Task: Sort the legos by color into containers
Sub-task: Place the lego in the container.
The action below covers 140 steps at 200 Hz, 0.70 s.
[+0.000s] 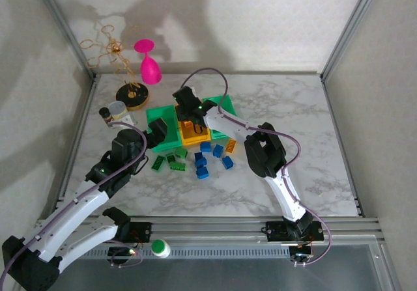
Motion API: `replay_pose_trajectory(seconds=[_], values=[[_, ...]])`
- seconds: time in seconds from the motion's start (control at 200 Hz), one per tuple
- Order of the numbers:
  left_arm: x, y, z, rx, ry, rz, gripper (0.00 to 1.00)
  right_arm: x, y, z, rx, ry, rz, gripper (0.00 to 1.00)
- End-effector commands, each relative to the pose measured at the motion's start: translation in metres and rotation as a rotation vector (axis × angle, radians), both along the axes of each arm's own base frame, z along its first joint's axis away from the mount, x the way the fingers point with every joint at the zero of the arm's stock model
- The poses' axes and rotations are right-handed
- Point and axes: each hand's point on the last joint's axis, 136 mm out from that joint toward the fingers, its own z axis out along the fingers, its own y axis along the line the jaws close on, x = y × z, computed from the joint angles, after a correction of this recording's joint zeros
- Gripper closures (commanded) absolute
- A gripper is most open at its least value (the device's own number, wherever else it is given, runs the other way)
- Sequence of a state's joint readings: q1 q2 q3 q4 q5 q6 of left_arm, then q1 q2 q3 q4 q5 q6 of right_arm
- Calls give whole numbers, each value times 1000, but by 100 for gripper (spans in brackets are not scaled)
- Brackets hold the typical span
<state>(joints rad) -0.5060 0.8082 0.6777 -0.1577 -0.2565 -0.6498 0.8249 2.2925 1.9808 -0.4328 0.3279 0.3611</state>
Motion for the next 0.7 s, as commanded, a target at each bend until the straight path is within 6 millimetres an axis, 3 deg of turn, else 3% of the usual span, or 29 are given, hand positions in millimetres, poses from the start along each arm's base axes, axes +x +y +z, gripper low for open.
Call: replay_pose_trajectory(seconds=[0.0, 0.175, 0.325, 0.501, 0.696], values=[[-3, 2, 6, 9, -9, -12, 0, -4, -3, 61, 74, -66, 8, 42], [-5, 0, 11, 1, -17, -33, 0, -16, -19, 100, 116, -114, -7, 39], [-7, -6, 15, -11, -21, -63, 0, -30, -45, 120, 141, -134, -38, 36], [-11, -13, 15, -44, -23, -104, 0, -49, -85, 122, 132, -125, -105, 35], [-18, -30, 13, -75, -24, -158, 0, -74, -134, 106, 125, -78, -191, 33]])
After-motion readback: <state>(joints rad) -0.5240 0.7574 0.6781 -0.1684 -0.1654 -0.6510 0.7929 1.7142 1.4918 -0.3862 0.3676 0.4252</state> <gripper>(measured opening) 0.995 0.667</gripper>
